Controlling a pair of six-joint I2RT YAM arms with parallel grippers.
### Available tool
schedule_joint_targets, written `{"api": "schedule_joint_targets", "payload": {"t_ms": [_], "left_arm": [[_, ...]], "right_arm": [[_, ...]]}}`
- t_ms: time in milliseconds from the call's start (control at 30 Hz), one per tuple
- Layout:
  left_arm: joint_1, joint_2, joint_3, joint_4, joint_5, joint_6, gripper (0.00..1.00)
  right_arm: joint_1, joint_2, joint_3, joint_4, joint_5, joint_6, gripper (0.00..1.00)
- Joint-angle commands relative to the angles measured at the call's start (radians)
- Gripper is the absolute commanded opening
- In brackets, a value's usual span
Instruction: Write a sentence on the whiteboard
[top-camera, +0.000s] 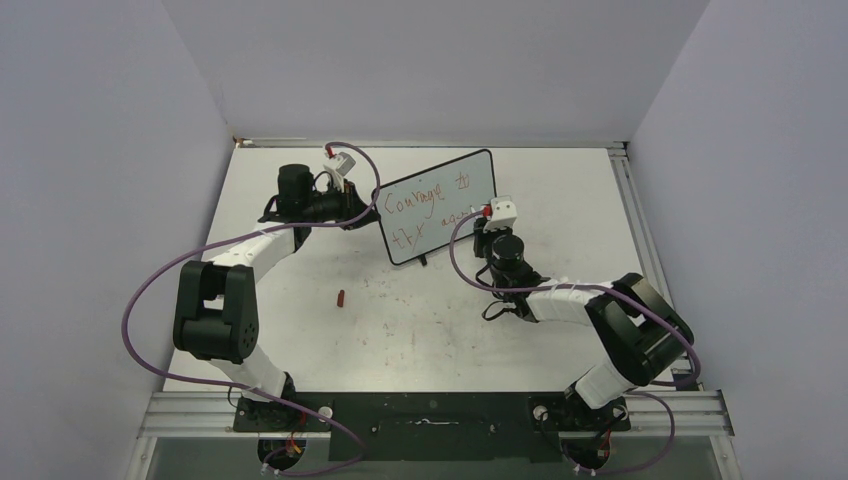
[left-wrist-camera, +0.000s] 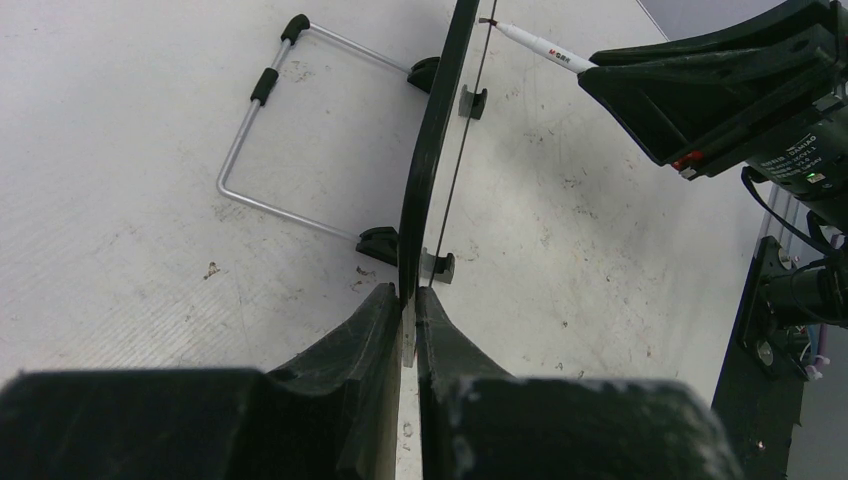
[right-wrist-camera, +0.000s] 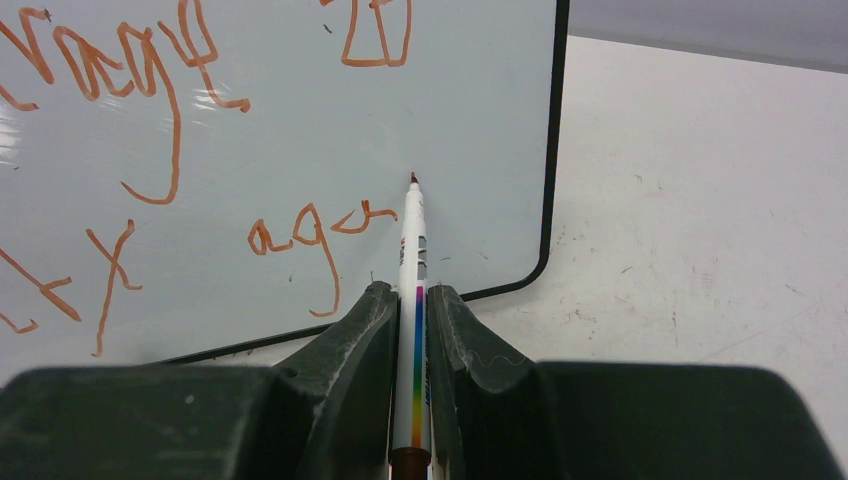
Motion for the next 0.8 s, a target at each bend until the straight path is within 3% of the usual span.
{"api": "schedule_joint_targets", "payload": {"t_ms": [0, 333, 767], "left_arm": [[0.001, -0.026, 0.040, 0.009, 0.023, 0.001, 0.00], [0.001, -0.027, 0.040, 0.009, 0.019, 0.001, 0.00], [0.001, -0.028, 0.040, 0.009, 0.018, 0.001, 0.00]], "right_arm": [[0.001, 0.023, 0.041, 0.062, -0.020, -0.005, 0.05], [0.001, -0.054, -0.012, 0.056, 0.038, 0.000, 0.05], [-0.004, 0.005, 0.014, 0.060, 0.032, 0.003, 0.05]]}}
